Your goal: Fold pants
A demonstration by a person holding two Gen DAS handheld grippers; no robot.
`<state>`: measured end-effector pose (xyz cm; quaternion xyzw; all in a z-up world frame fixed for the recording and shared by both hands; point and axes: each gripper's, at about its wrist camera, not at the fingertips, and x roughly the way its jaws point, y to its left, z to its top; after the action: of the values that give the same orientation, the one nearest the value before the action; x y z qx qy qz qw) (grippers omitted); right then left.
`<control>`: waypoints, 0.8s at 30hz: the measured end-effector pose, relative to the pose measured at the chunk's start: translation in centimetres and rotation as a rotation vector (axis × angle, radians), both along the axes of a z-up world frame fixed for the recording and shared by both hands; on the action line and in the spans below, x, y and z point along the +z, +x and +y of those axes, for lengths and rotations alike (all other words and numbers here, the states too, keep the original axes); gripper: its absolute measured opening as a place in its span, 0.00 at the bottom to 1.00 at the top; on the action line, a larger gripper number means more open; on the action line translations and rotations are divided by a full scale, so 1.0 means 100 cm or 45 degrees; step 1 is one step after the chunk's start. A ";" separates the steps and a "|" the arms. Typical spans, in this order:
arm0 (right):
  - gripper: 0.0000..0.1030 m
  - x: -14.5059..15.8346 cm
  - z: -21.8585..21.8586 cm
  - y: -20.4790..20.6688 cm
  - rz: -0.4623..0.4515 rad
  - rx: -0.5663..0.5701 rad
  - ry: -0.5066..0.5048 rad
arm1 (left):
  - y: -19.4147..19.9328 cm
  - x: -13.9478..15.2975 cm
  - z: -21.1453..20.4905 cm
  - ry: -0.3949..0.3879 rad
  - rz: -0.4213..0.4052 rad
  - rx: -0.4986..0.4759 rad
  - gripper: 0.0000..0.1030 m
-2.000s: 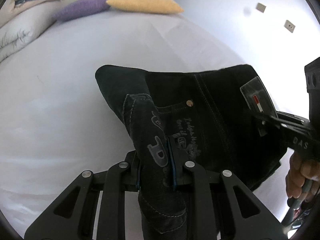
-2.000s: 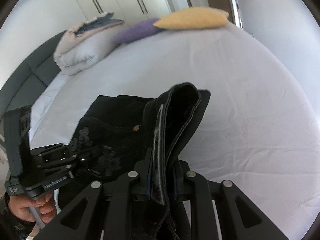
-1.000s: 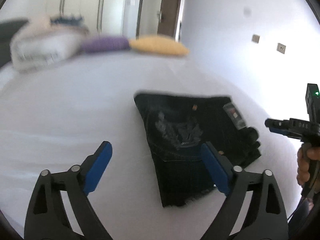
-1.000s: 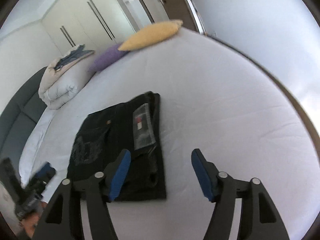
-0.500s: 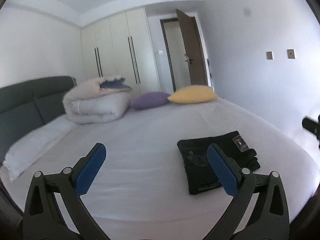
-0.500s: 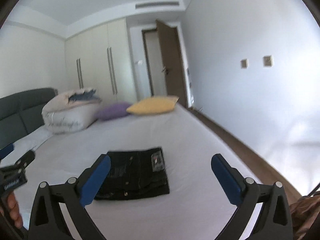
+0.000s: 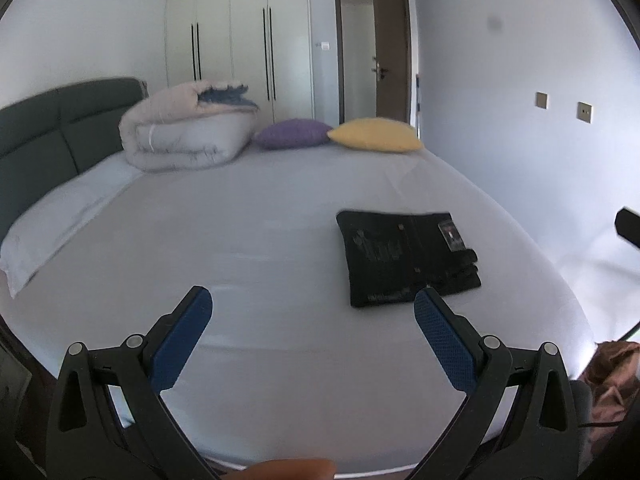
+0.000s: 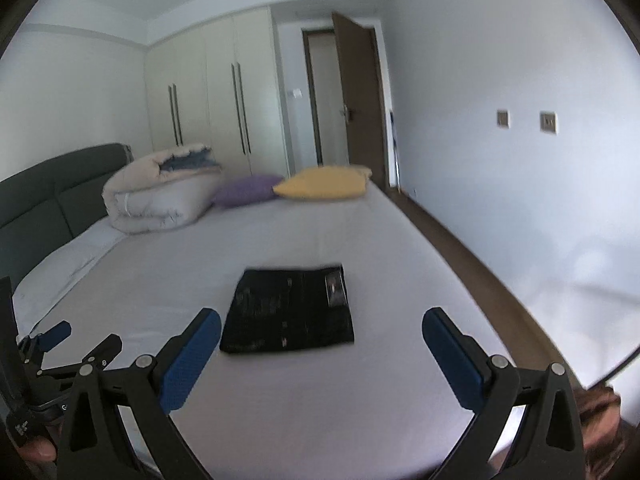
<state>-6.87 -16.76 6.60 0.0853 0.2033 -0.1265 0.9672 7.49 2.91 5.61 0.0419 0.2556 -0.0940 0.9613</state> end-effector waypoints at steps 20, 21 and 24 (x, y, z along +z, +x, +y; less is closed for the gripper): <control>1.00 -0.040 0.017 0.028 0.166 0.061 0.063 | 0.037 -0.053 -0.004 -0.009 0.180 0.010 1.00; 1.00 -0.041 0.016 0.029 0.171 0.059 0.061 | 0.038 -0.053 -0.004 -0.007 0.180 0.012 1.00; 1.00 -0.043 0.014 0.032 0.186 0.055 0.062 | 0.040 -0.056 -0.004 -0.005 0.180 0.015 1.00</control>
<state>-3.70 -15.36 2.25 0.0949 0.2783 -0.1067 0.9498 11.45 2.47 0.04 0.0319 0.3230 -0.0915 0.9414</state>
